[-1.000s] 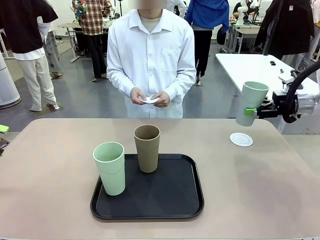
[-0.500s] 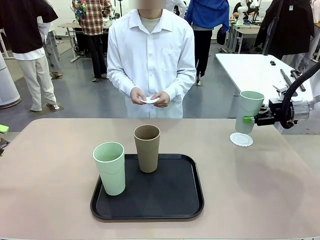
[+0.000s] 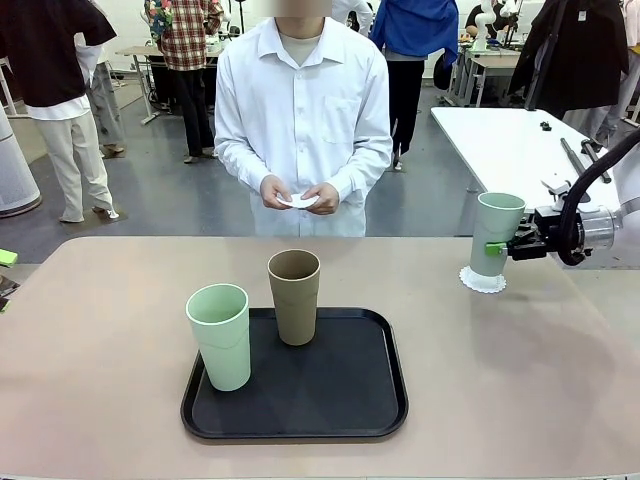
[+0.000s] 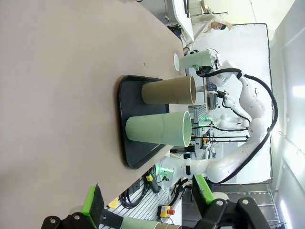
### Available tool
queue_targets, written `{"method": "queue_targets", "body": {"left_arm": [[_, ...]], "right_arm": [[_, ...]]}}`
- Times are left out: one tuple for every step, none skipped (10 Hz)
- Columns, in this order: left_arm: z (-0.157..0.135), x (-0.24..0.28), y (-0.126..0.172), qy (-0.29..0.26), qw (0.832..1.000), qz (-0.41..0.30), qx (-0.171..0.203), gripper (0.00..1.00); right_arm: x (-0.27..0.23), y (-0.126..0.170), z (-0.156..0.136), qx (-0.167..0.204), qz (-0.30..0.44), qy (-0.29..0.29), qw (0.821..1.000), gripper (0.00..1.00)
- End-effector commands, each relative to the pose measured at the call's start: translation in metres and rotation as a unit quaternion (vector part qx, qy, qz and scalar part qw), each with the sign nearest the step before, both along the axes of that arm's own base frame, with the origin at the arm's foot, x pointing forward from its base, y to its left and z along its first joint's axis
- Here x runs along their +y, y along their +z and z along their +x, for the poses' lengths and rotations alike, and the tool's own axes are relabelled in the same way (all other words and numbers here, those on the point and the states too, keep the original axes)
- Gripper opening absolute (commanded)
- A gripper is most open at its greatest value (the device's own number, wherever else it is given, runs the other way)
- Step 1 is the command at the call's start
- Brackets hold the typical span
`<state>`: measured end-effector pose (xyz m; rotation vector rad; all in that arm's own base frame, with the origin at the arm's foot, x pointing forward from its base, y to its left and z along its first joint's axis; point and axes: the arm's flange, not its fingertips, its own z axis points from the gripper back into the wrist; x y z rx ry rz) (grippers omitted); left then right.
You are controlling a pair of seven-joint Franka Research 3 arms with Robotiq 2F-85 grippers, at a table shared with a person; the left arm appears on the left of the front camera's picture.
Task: Place coasters on the table and set cups on them.
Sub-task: Pick up one Reusable plastic cup and place it on a coaster set by the human.
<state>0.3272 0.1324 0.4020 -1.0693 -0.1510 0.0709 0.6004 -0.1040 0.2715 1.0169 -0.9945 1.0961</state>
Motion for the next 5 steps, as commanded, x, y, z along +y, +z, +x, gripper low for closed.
{"method": "queue_targets", "body": {"left_arm": [[-0.0001,0.0008,0.001,0.004,1.0,-0.006,-0.002,1.0],[-0.0001,0.0008,0.001,0.004,1.0,-0.006,-0.002,1.0],[-0.0001,0.0008,0.001,0.004,1.0,-0.006,-0.002,1.0],[-0.0001,0.0008,0.001,0.004,1.0,-0.006,-0.002,1.0],[-0.0001,0.0008,0.001,0.004,1.0,-0.006,-0.002,1.0]], "right_arm": [[-0.0028,-0.0023,0.0094,-0.013,-0.007,0.005,1.0,0.84],[-0.003,-0.0043,0.0105,-0.012,-0.005,0.007,1.0,0.84],[-0.0028,-0.0067,0.0121,-0.012,-0.005,0.008,1.0,0.84],[-0.0019,-0.0091,0.0137,-0.01,-0.004,0.011,1.0,0.84],[-0.0007,-0.0116,0.0147,-0.007,-0.003,0.014,1.0,0.84]]}}
